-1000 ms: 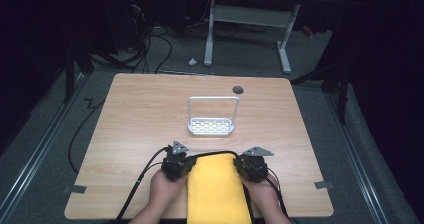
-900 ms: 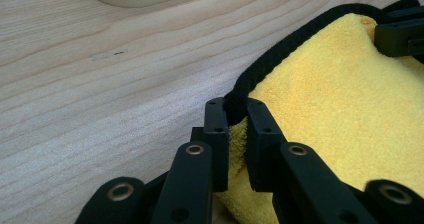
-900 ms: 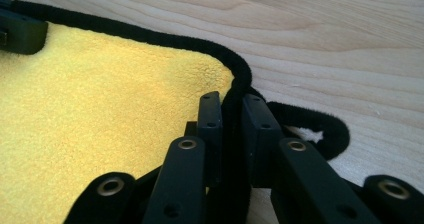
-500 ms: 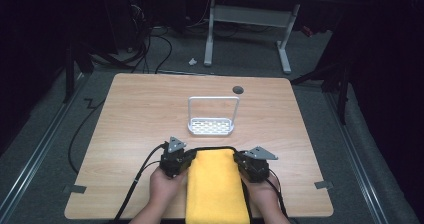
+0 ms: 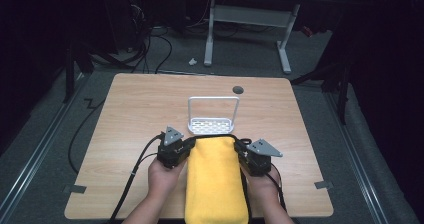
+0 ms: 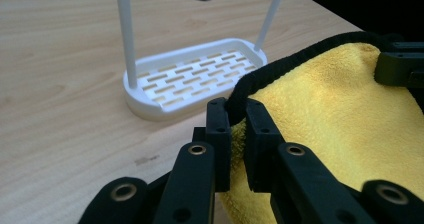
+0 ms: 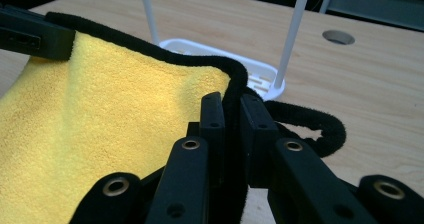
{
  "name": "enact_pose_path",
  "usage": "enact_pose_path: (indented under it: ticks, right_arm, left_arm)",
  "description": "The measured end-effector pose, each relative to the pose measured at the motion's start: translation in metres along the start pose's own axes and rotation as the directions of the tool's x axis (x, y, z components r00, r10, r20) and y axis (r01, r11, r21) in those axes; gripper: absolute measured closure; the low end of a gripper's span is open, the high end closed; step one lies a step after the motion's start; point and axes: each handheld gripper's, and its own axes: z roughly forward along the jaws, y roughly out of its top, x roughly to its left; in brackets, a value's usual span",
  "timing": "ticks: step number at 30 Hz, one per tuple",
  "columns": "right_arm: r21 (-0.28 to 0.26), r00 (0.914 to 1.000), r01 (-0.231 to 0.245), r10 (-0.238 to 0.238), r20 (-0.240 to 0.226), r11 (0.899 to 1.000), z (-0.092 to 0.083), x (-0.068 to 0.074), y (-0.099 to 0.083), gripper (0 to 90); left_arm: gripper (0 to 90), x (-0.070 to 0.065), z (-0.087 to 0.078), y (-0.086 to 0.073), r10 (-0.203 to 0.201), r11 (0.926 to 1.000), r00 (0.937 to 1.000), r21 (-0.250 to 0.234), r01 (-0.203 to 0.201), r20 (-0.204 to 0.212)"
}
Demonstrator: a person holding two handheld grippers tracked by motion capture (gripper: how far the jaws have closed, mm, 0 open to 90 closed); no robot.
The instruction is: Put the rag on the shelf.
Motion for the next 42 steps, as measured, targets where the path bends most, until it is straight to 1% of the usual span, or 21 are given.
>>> enact_pose_path:
  ticks: [4, 5, 6, 7, 8, 12, 14, 18, 23, 25, 28, 29, 31, 32, 34, 36, 37, 38, 39, 41, 42]
  right_arm:
    - [-0.025, 0.9998, 0.013, -0.013, 0.012, 1.0, 0.001, 0.002, 0.009, 82.4]
    - [-0.03, 0.9999, 0.011, -0.011, 0.009, 0.999, 0.0, 0.002, 0.013, 82.4]
    - [-0.037, 0.9998, 0.014, -0.014, 0.013, 0.999, 0.0, 0.003, 0.016, 82.4]
    - [-0.051, 0.9997, 0.021, -0.02, 0.016, 0.998, -0.001, 0.003, 0.018, 82.4]
    - [-0.059, 0.9996, 0.021, -0.021, 0.017, 0.998, -0.002, 0.003, 0.021, 82.3]
    - [-0.079, 0.9995, 0.028, -0.026, 0.02, 0.997, -0.005, 0.003, 0.028, 82.4]
    - [-0.106, 0.9991, 0.038, -0.036, 0.024, 0.994, -0.009, 0.004, 0.035, 82.3]
    - [-0.129, 0.9989, 0.042, -0.039, 0.028, 0.991, -0.012, 0.005, 0.044, 82.4]
    - [-0.17, 0.9984, 0.049, -0.044, 0.035, 0.984, -0.016, 0.005, 0.054, 82.4]
    - [-0.182, 0.9982, 0.053, -0.047, 0.037, 0.982, -0.018, 0.005, 0.058, 82.4]
    - [-0.19, 0.9983, 0.051, -0.045, 0.038, 0.98, -0.019, 0.005, 0.063, 82.3]
    - [-0.204, 0.9979, 0.056, -0.048, 0.044, 0.977, -0.021, 0.005, 0.068, 82.3]
    - [-0.214, 0.9978, 0.059, -0.05, 0.043, 0.975, -0.021, 0.005, 0.071, 82.3]
    - [-0.226, 0.9975, 0.061, -0.052, 0.048, 0.972, -0.023, 0.005, 0.077, 82.4]
    - [-0.234, 0.9973, 0.065, -0.055, 0.048, 0.97, -0.025, 0.005, 0.08, 82.4]
    - [-0.256, 0.9972, 0.066, -0.054, 0.051, 0.965, -0.029, 0.005, 0.09, 82.4]
    - [-0.256, 0.9972, 0.066, -0.054, 0.051, 0.965, -0.029, 0.005, 0.09, 82.4]
    - [-0.271, 0.9968, 0.071, -0.058, 0.054, 0.96, -0.031, 0.005, 0.097, 82.3]
    - [-0.271, 0.9968, 0.071, -0.058, 0.054, 0.96, -0.031, 0.005, 0.097, 82.3]
    - [-0.289, 0.9962, 0.077, -0.062, 0.061, 0.954, -0.034, 0.005, 0.106, 82.3]
    - [-0.299, 0.9961, 0.08, -0.064, 0.062, 0.951, -0.035, 0.005, 0.109, 82.3]
  left_arm:
    - [83.1, 0.002, -0.002, 0.005, 0.001, 0.9998, 1.0, -0.02, -0.002, -0.003]
    - [83.1, 0.002, -0.004, 0.007, 0.004, 0.9996, 1.0, -0.03, -0.004, -0.003]
    - [83.0, 0.003, -0.007, 0.012, 0.011, 0.9984, 0.9999, -0.056, -0.011, -0.003]
    - [83.1, 0.003, -0.007, 0.012, 0.011, 0.9984, 0.9999, -0.056, -0.011, -0.003]
    - [83.1, 0.003, -0.01, 0.018, 0.018, 0.9969, 0.9998, -0.076, -0.018, -0.004]
    - [83.1, 0.003, -0.014, 0.025, 0.022, 0.9943, 0.9997, -0.104, -0.022, -0.007]
    - [83.1, 0.003, -0.017, 0.029, 0.023, 0.9925, 0.9997, -0.12, -0.023, -0.005]
    - [83.2, 0.003, -0.02, 0.038, 0.036, 0.989, 0.9993, -0.143, -0.036, -0.007]
    - [83.2, 0.004, -0.028, 0.049, 0.048, 0.9814, 0.9988, -0.185, -0.049, -0.013]
    - [83.2, 0.004, -0.032, 0.056, 0.058, 0.9774, 0.9981, -0.202, -0.061, -0.021]
    - [83.2, 0.005, -0.035, 0.062, 0.063, 0.9744, 0.9977, -0.215, -0.067, -0.026]
    - [83.2, 0.004, -0.038, 0.067, 0.066, 0.9707, 0.9974, -0.23, -0.07, -0.029]
    - [83.2, 0.004, -0.039, 0.07, 0.068, 0.9687, 0.9972, -0.237, -0.074, -0.032]
    - [83.2, 0.004, -0.041, 0.073, 0.073, 0.9669, 0.9968, -0.243, -0.079, -0.035]
    - [83.2, 0.003, -0.045, 0.08, 0.08, 0.9628, 0.9961, -0.256, -0.087, -0.038]
    - [83.2, 0.002, -0.048, 0.086, 0.089, 0.9577, 0.995, -0.27, -0.098, -0.046]
    - [83.2, 0.002, -0.05, 0.089, 0.089, 0.9551, 0.9949, -0.279, -0.099, -0.046]
    - [83.2, 0.002, -0.051, 0.092, 0.091, 0.9531, 0.9947, -0.285, -0.101, -0.048]
    - [83.2, 0.002, -0.053, 0.095, 0.094, 0.9512, 0.9942, -0.29, -0.105, -0.051]
    - [83.2, 0.001, -0.056, 0.101, 0.099, 0.9468, 0.9935, -0.302, -0.112, -0.055]
    - [83.3, 0.001, -0.059, 0.108, 0.107, 0.9418, 0.9925, -0.314, -0.12, -0.061]
